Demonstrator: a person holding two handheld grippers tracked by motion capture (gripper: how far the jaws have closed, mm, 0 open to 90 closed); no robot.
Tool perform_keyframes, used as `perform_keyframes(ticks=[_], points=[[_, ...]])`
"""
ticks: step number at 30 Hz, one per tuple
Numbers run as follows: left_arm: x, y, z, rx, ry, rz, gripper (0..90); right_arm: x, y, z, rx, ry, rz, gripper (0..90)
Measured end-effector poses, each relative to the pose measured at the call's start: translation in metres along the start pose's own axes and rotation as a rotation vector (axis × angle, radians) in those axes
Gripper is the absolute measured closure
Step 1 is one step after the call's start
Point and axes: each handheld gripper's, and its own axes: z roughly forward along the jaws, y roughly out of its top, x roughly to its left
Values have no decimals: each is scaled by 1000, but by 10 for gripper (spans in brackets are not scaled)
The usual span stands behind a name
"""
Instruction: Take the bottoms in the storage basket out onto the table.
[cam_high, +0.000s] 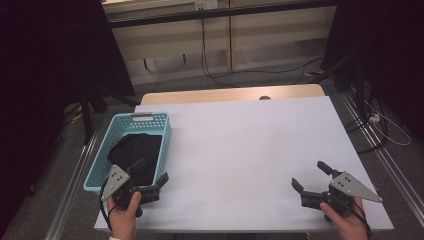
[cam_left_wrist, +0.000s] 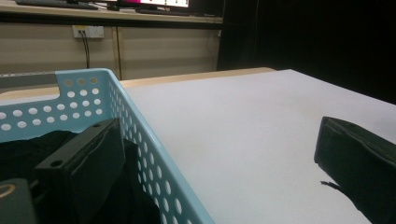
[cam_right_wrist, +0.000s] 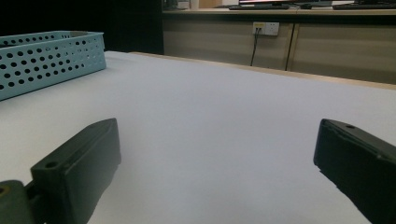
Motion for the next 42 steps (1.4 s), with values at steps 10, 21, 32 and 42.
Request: perform_keyframes(ticks=[10,21,32,42], points=[[-2,2,1,-2,-4,-2,17,0,0,-2,0,2,-2,0],[-3,10,0,-9,-8,-18,17,1,0,-2,-2,3,-4,0],[0,21,0,-9,-7,-14,19,-1,0,-4,4,-2,-7,0],[4,43,1,-3,-27,-2,19,-1,-1,-5,3,0,-7,0]])
